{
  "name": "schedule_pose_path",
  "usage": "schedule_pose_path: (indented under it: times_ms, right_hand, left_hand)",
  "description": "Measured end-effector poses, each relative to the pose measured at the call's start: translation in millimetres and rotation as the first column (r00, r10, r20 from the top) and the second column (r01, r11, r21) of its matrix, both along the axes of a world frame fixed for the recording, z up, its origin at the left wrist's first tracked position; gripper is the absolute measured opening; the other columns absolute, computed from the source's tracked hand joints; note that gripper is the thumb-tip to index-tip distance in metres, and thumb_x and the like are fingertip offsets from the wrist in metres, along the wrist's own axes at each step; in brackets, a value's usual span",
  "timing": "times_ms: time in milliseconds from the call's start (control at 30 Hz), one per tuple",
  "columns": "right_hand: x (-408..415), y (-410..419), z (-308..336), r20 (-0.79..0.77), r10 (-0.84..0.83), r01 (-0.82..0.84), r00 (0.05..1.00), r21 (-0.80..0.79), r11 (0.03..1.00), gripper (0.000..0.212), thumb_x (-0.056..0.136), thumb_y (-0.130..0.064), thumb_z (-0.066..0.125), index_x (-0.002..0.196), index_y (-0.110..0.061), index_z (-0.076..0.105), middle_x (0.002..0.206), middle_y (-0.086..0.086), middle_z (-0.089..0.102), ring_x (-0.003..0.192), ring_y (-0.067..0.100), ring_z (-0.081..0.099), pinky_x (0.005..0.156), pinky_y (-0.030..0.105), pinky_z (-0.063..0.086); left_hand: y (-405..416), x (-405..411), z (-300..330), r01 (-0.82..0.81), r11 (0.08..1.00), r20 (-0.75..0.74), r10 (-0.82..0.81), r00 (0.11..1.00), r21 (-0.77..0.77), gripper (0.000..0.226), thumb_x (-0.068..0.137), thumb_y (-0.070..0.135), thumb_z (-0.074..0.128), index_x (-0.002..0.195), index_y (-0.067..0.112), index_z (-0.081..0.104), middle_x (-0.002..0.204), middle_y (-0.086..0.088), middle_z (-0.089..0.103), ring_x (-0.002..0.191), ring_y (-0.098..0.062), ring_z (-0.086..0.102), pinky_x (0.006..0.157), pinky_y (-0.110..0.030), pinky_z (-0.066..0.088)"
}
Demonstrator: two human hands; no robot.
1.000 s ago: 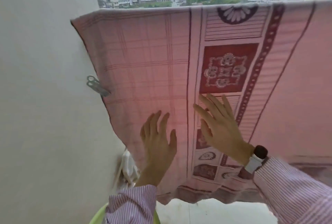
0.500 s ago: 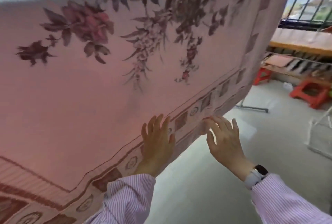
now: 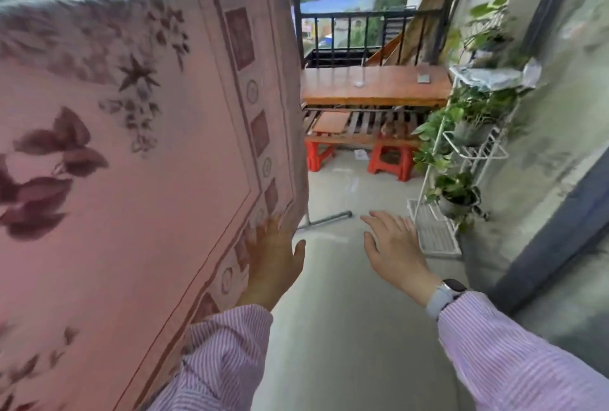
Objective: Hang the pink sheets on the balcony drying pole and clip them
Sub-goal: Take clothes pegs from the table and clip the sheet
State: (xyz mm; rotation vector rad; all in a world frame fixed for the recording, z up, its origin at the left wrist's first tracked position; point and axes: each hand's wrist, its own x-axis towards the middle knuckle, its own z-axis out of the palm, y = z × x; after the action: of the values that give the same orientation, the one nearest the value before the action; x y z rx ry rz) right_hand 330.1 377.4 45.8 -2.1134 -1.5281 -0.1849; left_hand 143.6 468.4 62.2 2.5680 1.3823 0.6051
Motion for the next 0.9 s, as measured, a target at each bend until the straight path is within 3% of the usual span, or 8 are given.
schedule_pose_path:
  times_ms: [200,367,567,667,900]
  right_hand:
    - [140.6,106.4,32.5,0.029,-0.086,0.086,0.996,0.005,0.996,0.039,0.081,-0.027,0.034,0.104,-0.011,0.062,0.104,0.008,0.065,0.099,0.028,0.059,0.089,0.051,0.044]
    - [253.5,188.4,24.5,0.027,-0.120,0.120,0.992,0.017,0.993,0.042,0.080,-0.026,0.033,0.105,-0.008,0.062,0.106,0.010,0.064,0.102,0.029,0.058,0.090,0.047,0.045]
    - [406.9,323.7,27.6,-0.056,-0.062,0.061,0.997,-0.016,0.998,0.052,0.083,-0.031,0.025,0.114,-0.007,0.059,0.117,0.011,0.059,0.110,0.028,0.053,0.095,0.039,0.040]
    - [467.7,393.3,29.3,-0.102,-0.045,0.041,0.994,-0.041,0.998,0.038,0.088,-0.020,0.037,0.120,-0.009,0.054,0.123,0.009,0.055,0.116,0.028,0.048,0.098,0.038,0.036]
    - [560.0,556.7,-2.9,-0.200,0.058,-0.086,0.978,-0.134,0.987,0.036,0.091,-0.013,0.041,0.125,-0.010,0.048,0.129,0.007,0.049,0.121,0.024,0.042,0.103,0.036,0.033]
  left_hand:
    - [144.5,157.0,24.7,0.157,0.983,-0.068,-0.151,0.986,0.094,0.049,0.086,0.034,0.050,0.132,0.021,0.039,0.140,-0.004,0.040,0.128,-0.027,0.032,0.102,-0.043,0.026]
    - [234.3,282.6,16.3,0.246,0.965,-0.106,-0.237,0.966,0.086,0.051,0.089,0.034,0.048,0.135,0.020,0.033,0.144,-0.006,0.033,0.133,-0.027,0.025,0.107,-0.046,0.023]
    - [360.4,434.5,8.0,0.172,0.985,-0.040,-0.171,0.984,0.007,0.052,0.089,0.033,0.048,0.136,0.020,0.032,0.144,-0.006,0.032,0.132,-0.025,0.025,0.107,-0.044,0.025]
    - [416.5,486.0,11.4,0.151,0.988,0.017,-0.150,0.989,-0.019,0.052,0.088,0.030,0.050,0.136,0.018,0.034,0.141,-0.005,0.037,0.131,-0.025,0.029,0.105,-0.043,0.027]
    - [567.5,567.3,-19.7,0.035,0.995,0.023,-0.034,0.999,-0.088,0.051,0.086,0.028,0.054,0.133,0.016,0.039,0.138,-0.007,0.042,0.128,-0.027,0.035,0.100,-0.042,0.032]
